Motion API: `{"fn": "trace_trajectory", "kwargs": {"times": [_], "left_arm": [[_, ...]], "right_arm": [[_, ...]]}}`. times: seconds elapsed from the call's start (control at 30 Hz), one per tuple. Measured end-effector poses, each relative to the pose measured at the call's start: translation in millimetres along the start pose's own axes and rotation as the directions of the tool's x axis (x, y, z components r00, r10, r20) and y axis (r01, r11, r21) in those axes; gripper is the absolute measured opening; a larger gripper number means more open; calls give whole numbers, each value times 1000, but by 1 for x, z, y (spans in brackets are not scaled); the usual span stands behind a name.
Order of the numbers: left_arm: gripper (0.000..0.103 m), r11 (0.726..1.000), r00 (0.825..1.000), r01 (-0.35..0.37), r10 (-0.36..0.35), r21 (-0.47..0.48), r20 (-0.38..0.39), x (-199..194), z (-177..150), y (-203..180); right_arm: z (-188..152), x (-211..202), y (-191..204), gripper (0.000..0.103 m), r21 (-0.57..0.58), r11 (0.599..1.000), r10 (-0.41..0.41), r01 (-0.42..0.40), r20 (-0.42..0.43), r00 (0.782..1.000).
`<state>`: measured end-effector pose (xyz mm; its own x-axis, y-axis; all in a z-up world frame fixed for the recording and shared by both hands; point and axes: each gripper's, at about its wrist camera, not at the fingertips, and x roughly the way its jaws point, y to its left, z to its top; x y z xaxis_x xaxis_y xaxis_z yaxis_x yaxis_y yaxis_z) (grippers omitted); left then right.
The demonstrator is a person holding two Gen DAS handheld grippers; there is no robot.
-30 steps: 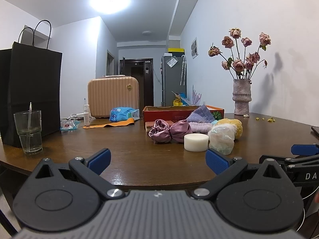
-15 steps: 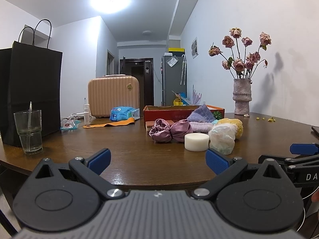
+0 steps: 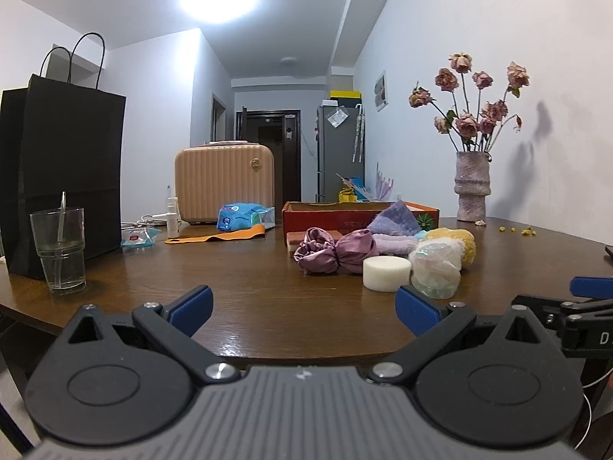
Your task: Organize soft objects
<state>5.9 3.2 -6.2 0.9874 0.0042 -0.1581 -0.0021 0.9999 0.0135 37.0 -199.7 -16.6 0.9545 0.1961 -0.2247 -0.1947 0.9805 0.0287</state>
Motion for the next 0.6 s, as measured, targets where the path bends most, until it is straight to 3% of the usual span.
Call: {"fn": "trace_trajectory", "kwargs": {"times": [0.3,0.5,0.6], "left_arm": [[103,1000,1000,-7,7,-5,16,11,6,6],[103,998,999,53,-53,-23,-12,43,21,0],[103,991,991,129,-129,-19,-21,71,41,-9]], "right_arm": [[5,4,6,103,-38,999,-4,5,13,1000],[20,15,-3,103,-50,999,-16,18,45,999],[46,31,-19,103,-60,998,-23,28,81,996]]}}
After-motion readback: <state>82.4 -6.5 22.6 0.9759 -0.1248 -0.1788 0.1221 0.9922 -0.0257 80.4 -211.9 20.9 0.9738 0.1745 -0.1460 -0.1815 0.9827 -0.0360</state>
